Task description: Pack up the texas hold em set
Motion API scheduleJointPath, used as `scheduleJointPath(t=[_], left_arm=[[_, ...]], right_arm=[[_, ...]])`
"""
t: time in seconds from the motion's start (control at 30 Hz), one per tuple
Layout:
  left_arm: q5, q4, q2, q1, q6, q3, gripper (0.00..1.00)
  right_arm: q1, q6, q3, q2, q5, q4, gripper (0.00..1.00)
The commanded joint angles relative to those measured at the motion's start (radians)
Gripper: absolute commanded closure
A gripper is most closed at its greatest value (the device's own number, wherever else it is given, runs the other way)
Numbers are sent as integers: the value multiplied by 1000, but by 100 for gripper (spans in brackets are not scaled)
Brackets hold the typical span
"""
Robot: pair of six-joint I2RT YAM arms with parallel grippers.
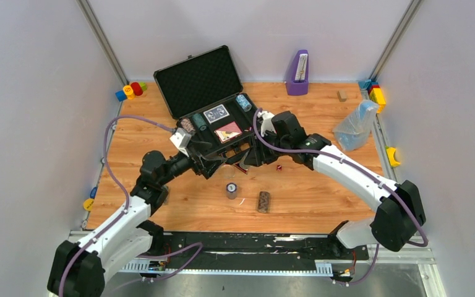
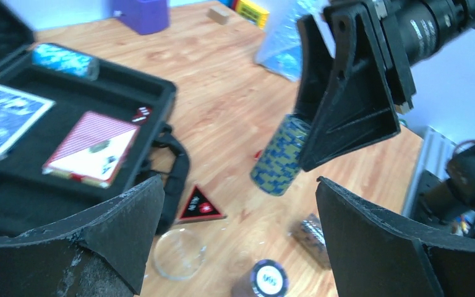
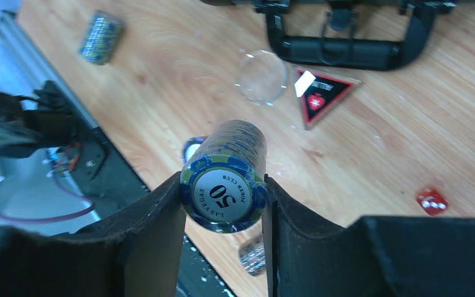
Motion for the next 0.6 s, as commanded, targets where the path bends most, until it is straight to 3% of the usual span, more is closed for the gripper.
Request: scheduleJointPath(t=[0.0, 0.57], left_arm=[[15, 47, 59, -94, 77, 94, 0], [186, -47, 173, -170, 241, 188, 9]], right_arm=[[5, 22, 82, -44, -180, 49, 100], [-12, 100, 167, 9, -435, 56, 100]])
